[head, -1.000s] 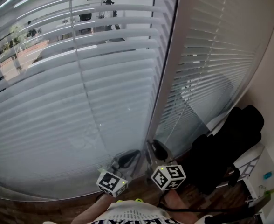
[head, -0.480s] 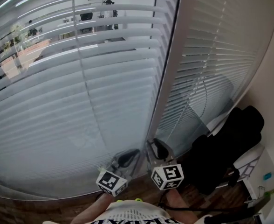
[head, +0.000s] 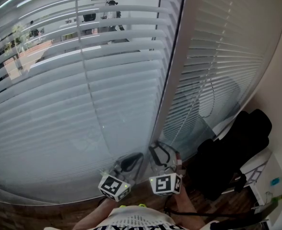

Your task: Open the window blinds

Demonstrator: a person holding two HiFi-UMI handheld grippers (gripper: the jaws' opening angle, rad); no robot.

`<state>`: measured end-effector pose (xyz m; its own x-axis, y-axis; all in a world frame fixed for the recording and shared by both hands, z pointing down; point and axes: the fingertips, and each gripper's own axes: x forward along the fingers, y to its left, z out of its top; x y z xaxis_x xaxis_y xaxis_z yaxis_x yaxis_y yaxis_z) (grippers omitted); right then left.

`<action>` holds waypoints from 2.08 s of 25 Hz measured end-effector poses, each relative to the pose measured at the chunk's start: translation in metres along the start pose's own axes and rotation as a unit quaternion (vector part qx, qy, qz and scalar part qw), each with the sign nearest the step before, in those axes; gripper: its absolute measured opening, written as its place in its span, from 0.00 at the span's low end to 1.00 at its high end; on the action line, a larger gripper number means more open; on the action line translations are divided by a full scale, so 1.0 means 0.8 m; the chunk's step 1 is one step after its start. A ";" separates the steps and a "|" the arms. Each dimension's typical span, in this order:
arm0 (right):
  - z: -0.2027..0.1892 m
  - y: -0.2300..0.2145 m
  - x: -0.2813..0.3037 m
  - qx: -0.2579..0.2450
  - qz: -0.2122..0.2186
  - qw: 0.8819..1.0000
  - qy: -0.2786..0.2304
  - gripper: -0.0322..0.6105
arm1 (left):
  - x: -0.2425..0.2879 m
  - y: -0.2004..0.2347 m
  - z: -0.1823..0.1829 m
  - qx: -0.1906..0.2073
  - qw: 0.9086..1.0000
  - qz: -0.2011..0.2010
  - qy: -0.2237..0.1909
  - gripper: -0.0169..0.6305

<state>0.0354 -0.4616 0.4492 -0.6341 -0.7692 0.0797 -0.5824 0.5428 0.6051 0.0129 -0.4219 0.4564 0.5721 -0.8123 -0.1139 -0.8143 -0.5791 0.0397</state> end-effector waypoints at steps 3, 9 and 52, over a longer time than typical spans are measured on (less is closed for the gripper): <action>-0.004 0.003 0.002 -0.025 0.000 1.000 0.005 0.27 | 0.000 -0.001 -0.001 -0.001 1.000 -0.003 0.000 0.01; -0.002 0.002 -0.001 0.016 -0.001 1.000 -0.002 0.26 | -0.002 -0.002 -0.002 -0.002 1.000 -0.002 0.002 0.01; -0.014 -0.003 -0.003 0.375 0.015 0.927 -0.026 0.26 | -0.010 -0.003 -0.006 -0.008 1.000 -0.010 -0.010 0.01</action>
<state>0.0440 -0.4649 0.4561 -0.6684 -0.7429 0.0381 -0.7412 0.6607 -0.1188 0.0110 -0.4140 0.4623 0.5866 -0.7985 -0.1350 -0.8004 -0.5971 0.0538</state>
